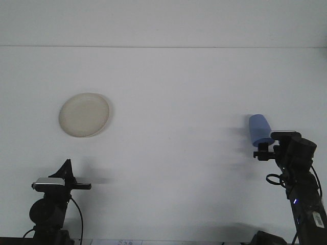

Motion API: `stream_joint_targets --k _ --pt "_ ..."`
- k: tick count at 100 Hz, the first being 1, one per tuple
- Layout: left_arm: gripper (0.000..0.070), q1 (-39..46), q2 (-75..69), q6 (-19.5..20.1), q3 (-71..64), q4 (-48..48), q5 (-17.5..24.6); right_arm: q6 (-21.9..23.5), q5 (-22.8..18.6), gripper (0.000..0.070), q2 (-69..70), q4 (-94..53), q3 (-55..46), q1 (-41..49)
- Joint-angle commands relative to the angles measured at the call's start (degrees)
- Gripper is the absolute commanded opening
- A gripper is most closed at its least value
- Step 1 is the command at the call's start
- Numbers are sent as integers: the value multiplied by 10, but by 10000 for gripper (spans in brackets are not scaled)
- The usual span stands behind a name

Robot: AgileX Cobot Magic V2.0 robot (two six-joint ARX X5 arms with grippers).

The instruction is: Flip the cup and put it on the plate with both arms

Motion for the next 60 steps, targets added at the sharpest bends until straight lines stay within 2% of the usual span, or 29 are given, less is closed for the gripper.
stream_joint_targets --k 1,35,47,54,60 --pt "16 0 -1 -3 -11 7 0 -15 -6 501 27 35 4 -6" --pt "16 0 -1 -3 -11 7 0 -24 -57 469 157 194 4 -14" --pt "16 0 -1 -3 -11 7 0 -24 -78 315 191 257 4 -14" --pt "16 0 -1 -3 -11 7 0 -24 -80 248 203 282 4 -14" --pt "16 0 -1 -3 -11 7 0 -23 -87 156 213 298 4 -14"
